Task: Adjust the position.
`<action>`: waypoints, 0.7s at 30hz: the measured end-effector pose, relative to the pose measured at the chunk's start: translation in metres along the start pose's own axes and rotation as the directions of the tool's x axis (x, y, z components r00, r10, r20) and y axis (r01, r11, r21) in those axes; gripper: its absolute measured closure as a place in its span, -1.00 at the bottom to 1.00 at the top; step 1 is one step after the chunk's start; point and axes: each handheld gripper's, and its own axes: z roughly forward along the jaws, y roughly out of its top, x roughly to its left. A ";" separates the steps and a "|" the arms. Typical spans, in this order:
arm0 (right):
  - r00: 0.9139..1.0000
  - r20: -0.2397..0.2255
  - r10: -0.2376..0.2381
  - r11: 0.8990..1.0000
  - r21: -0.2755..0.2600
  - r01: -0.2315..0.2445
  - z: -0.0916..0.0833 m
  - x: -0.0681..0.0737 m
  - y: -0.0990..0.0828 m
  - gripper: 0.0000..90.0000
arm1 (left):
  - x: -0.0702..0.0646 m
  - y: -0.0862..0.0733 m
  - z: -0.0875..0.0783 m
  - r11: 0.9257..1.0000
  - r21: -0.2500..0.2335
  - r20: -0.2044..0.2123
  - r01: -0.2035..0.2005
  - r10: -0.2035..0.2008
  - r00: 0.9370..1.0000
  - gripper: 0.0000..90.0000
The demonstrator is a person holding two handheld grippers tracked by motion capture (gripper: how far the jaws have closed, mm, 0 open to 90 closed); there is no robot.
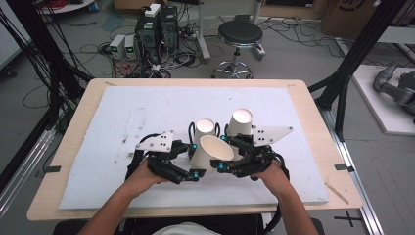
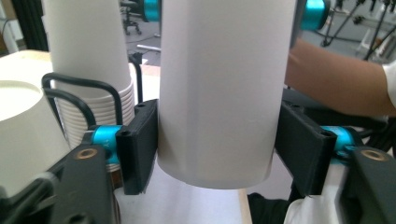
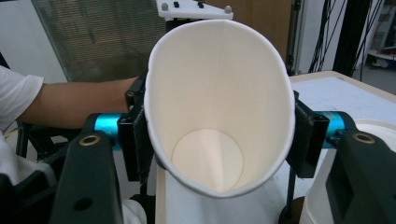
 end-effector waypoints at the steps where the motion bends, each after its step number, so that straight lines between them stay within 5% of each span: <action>1: 1.000 -0.003 0.004 1.000 0.000 -0.004 0.000 0.001 0.000 -0.16 | -0.001 0.000 0.001 1.000 0.006 0.001 -0.005 0.005 1.000 -0.21; 10: 1.000 0.008 0.013 0.999 -0.037 -0.013 0.005 0.003 -0.001 -0.36 | -0.002 0.000 0.002 1.000 -0.002 0.008 -0.009 0.009 1.000 -0.20; 19: 1.000 -0.008 0.000 1.000 0.018 0.000 0.006 0.003 0.001 -0.16 | -0.001 0.000 0.003 1.000 0.009 0.001 0.026 -0.026 1.000 -0.35; 21: 1.000 -0.009 0.003 1.000 0.023 -0.003 0.006 0.003 0.001 -0.14 | -0.002 0.000 0.003 1.000 0.015 0.013 0.001 -0.001 1.000 -0.21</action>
